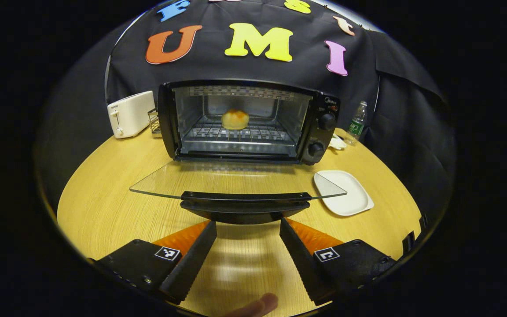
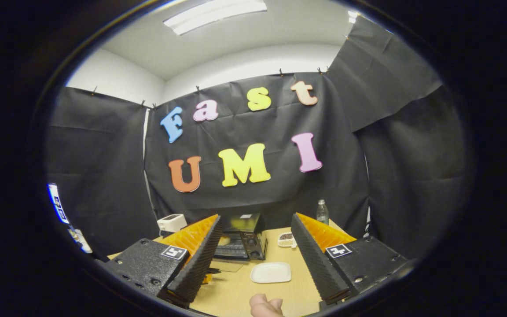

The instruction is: Open the electric oven with the left hand, put the food in, and close the electric oven.

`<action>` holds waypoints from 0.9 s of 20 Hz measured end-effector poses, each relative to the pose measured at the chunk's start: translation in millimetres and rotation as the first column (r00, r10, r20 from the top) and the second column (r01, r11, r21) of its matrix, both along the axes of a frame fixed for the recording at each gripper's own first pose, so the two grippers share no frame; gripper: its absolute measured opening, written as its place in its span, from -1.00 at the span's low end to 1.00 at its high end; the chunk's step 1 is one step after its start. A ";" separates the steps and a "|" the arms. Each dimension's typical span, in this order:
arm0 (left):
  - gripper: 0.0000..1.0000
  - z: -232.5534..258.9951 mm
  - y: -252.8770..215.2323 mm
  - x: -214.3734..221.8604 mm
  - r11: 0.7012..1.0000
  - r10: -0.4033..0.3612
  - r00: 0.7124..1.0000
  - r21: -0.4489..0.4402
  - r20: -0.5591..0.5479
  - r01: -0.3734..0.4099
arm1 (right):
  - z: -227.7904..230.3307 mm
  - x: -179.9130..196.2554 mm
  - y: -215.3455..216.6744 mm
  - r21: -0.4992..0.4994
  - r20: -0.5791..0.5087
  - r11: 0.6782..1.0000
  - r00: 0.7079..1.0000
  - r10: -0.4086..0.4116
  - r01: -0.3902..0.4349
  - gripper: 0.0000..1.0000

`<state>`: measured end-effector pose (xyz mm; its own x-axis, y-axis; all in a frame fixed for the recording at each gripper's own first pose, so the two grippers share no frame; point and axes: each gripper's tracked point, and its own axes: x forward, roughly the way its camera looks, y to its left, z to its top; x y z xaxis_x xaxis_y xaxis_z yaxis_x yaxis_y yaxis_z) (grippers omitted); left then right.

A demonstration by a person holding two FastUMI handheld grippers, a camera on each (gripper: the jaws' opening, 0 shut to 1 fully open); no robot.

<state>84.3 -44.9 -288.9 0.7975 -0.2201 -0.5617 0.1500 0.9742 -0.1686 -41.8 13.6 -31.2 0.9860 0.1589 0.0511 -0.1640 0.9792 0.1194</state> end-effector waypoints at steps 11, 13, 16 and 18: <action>0.89 36.6 15.9 58.4 0.999 0.049 0.997 0.008 0.067 -0.049 | -9.0 4.8 -5.7 0.008 -0.022 1.000 1.000 0.000 0.000 0.89; 0.89 46.9 16.8 66.9 0.998 0.053 0.994 0.010 0.096 -0.054 | -12.0 6.9 -6.8 0.015 -0.032 1.000 0.999 0.002 -0.002 0.89; 0.88 58.7 20.9 78.0 0.997 0.063 0.988 0.038 0.139 -0.069 | -17.8 11.0 -7.8 0.028 -0.052 1.000 0.999 0.005 -0.004 0.89; 0.89 68.2 22.4 89.0 0.996 0.065 0.981 0.056 0.181 -0.076 | -18.9 11.5 -9.1 0.030 -0.058 1.000 0.998 0.007 -0.005 0.89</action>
